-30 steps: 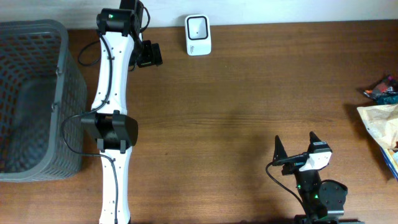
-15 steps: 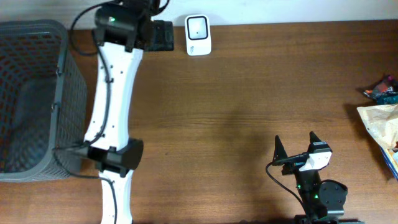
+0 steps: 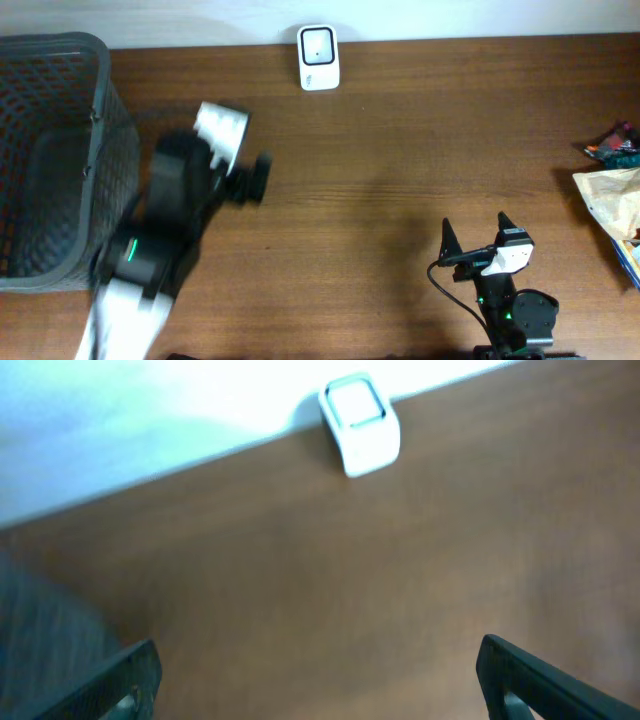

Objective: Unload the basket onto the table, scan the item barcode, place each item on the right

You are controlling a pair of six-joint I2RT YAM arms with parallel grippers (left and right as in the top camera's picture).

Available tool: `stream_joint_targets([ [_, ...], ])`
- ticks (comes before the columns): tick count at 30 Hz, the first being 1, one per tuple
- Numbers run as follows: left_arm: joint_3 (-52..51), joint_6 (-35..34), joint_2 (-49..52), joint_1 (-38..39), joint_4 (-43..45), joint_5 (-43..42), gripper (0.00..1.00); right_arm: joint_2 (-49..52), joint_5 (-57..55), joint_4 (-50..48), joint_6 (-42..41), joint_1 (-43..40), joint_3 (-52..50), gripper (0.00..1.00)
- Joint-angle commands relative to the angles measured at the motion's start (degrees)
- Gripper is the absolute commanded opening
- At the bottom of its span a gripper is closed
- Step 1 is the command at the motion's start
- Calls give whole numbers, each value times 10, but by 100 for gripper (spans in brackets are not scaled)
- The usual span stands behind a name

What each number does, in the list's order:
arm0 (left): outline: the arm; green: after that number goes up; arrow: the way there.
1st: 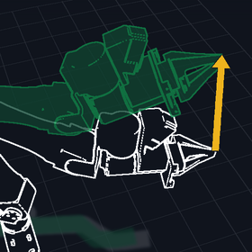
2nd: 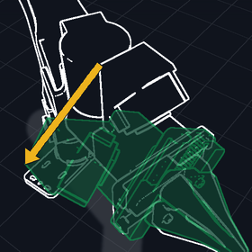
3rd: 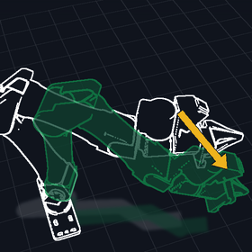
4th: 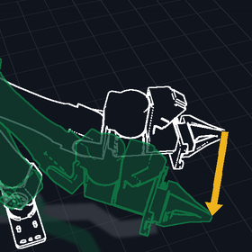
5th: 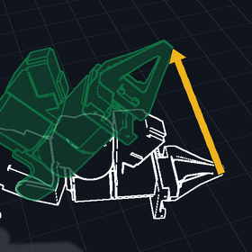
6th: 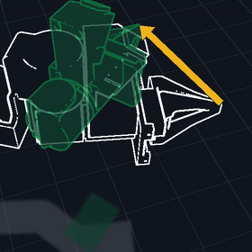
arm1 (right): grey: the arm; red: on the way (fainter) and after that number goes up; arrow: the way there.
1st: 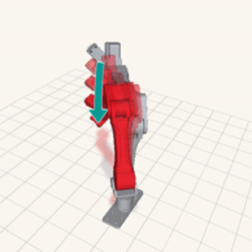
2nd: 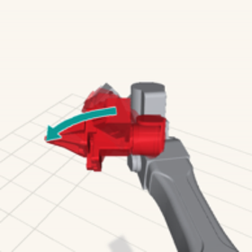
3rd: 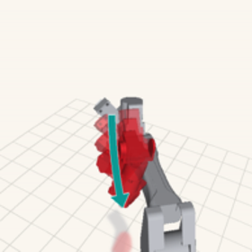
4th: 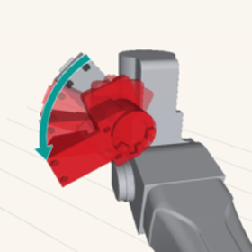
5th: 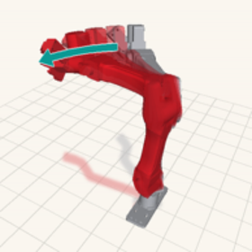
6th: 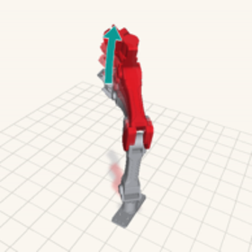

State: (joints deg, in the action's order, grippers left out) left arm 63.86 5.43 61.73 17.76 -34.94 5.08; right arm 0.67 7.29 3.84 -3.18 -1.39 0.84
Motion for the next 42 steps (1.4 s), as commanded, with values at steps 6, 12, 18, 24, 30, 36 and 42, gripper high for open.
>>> stream_joint_targets([
  [6, -286, 20, -436, -29, -2, -6, 99, -5, -5, 1, 0, 3, -5, 98],
  [12, -429, 20, -564, -124, 50, -13, 99, -5, -5, 1, 0, 3, -5, 98],
  [18, -596, 19, -615, -201, 316, -122, 99, -5, -5, 1, 0, 3, -5, 98],
  [24, -634, -2, -615, -219, 369, -127, 99, -5, -5, 1, 0, 3, -5, 99],
  [30, -634, -78, -615, -219, 303, -62, 99, -5, -5, 1, 0, 3, -5, 98],
  [36, -634, -49, -614, -211, 301, -28, 99, -5, -5, 1, 0, 3, -5, 98],
  [42, -634, -41, -614, -193, 303, -2, 99, -5, -5, 1, 0, 3, -5, 98],
])
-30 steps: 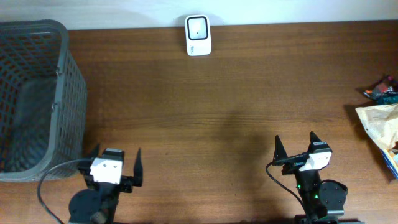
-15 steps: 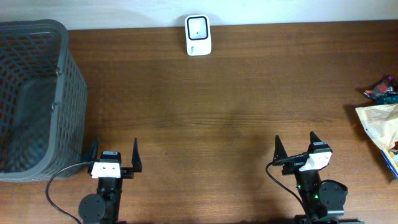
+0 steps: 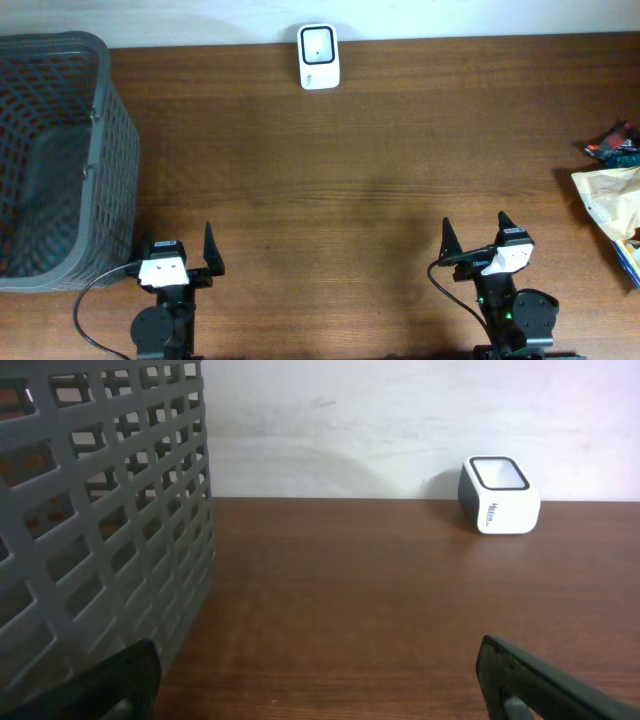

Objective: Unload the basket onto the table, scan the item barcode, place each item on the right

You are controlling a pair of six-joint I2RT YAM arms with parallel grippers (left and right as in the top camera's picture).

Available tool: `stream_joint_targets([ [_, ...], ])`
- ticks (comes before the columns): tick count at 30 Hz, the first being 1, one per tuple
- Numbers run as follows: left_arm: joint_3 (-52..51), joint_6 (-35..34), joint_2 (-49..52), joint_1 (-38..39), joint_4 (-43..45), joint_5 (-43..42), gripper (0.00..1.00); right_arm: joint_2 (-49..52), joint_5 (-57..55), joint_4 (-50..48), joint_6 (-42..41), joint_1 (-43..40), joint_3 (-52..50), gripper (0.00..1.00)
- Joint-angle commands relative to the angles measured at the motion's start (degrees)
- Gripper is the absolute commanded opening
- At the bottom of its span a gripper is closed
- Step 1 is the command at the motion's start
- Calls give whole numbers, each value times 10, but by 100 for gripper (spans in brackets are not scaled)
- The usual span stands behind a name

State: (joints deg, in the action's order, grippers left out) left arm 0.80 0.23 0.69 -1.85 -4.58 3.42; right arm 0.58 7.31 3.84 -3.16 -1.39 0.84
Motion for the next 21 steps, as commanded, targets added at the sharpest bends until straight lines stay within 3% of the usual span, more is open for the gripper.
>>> stream_joint_targets([
  [1, -3, 11, -4, 3, 0, 13, 99, -4, -5, 1, -1, 3, -5, 98],
  [21, -3, -6, -4, 3, -2, 0, 99, -4, -5, 1, -1, 3, -5, 98],
])
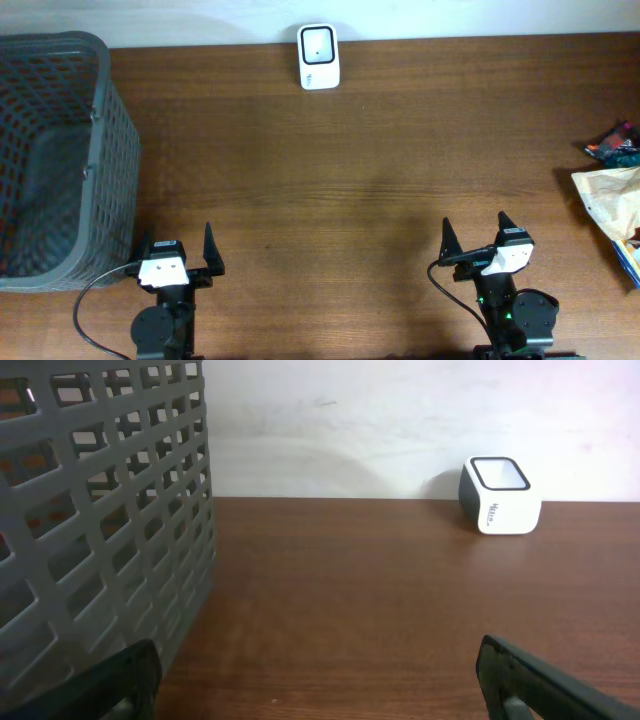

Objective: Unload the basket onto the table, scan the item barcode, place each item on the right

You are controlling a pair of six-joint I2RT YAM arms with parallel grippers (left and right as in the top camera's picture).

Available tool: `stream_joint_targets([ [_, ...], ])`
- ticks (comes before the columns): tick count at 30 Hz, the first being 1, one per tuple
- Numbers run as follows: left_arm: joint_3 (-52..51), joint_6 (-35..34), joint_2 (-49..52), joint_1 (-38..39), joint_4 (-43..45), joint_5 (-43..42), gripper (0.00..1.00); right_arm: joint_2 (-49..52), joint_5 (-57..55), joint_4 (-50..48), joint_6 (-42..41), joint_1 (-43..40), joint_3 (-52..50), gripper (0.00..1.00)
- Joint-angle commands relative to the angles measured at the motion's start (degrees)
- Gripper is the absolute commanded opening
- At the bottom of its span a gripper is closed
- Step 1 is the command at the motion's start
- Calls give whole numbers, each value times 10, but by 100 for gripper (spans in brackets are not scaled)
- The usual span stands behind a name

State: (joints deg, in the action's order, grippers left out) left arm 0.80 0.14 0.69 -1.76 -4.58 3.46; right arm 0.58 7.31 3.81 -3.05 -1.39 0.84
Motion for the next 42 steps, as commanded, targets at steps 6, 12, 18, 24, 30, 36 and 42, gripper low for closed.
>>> stream_joint_targets([
  [6, -3, -5, -4, 2, -2, -2, 99, -4, -5, 2, -2, 3, -5, 98],
  [12, -3, -5, -4, 2, 0, -2, 99, -4, -5, 2, -2, 3, -5, 98],
  [18, -3, -5, -3, 2, 0, -2, 99, -4, -5, 2, -2, 3, -5, 98],
  [24, -3, -5, -3, 2, 0, -2, 99, -4, -5, 2, -2, 3, -5, 98],
  [30, -3, -5, -3, 2, 0, -2, 99, -4, -60, 7, -2, 2, -5, 98],
  [36, -3, -5, -3, 2, 0, -2, 99, -4, -78, 9, 63, 2, -5, 98],
  [42, -3, -5, -3, 2, 0, -2, 99, -4, -78, 10, 71, 2, -5, 98],
])
